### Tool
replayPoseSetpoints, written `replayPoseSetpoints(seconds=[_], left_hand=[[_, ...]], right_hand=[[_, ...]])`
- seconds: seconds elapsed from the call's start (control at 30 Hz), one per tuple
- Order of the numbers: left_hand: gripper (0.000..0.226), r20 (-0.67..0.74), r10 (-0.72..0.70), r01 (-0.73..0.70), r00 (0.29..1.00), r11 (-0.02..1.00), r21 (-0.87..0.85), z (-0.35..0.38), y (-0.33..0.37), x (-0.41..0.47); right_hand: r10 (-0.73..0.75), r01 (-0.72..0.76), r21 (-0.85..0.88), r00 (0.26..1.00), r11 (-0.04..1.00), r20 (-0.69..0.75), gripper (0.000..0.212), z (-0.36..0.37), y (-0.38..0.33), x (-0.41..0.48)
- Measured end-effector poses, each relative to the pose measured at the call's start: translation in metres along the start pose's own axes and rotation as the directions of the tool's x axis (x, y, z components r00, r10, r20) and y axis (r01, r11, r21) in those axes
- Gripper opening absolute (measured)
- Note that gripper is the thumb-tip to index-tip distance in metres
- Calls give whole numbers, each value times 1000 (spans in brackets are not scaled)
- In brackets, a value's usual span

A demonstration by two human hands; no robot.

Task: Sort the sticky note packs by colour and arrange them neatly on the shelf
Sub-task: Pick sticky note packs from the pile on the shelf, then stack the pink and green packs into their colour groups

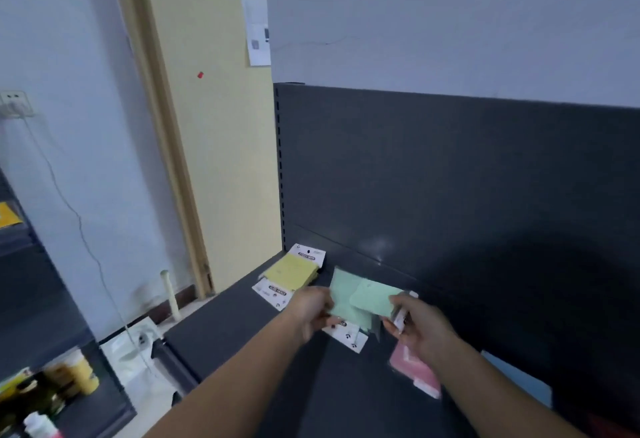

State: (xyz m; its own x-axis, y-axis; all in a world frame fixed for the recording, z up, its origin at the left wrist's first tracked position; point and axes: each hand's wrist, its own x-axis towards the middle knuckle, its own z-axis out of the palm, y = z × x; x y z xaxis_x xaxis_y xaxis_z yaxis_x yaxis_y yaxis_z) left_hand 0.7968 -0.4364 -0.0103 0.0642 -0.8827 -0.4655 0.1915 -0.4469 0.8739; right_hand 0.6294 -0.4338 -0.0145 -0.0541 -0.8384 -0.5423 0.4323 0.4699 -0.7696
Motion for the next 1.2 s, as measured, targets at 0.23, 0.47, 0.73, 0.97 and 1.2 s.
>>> replayPoseSetpoints(seconds=[0.23, 0.47, 0.73, 0.97, 1.2], left_hand=[[31, 14, 234, -212, 972, 852, 478, -7, 4, 59], [33, 344, 321, -408, 883, 160, 899, -15, -2, 73], [53, 427, 317, -489, 847, 150, 860, -18, -2, 77], [40, 534, 500, -705, 682, 252, 663, 26, -6, 35], [30, 769, 395, -863, 503, 279, 421, 129, -54, -65]], right_hand=[[-119, 105, -86, 976, 991, -184, 9, 30, 4, 52], [-311, 151, -427, 889, 892, -335, 29, 50, 29, 69], [-536, 129, -751, 778, 648, -329, 64, 64, 37, 58], [-750, 339, -816, 641, 468, -164, 59, 32, 30, 3], [-819, 54, -993, 572, 103, -53, 33, -109, 21, -125]])
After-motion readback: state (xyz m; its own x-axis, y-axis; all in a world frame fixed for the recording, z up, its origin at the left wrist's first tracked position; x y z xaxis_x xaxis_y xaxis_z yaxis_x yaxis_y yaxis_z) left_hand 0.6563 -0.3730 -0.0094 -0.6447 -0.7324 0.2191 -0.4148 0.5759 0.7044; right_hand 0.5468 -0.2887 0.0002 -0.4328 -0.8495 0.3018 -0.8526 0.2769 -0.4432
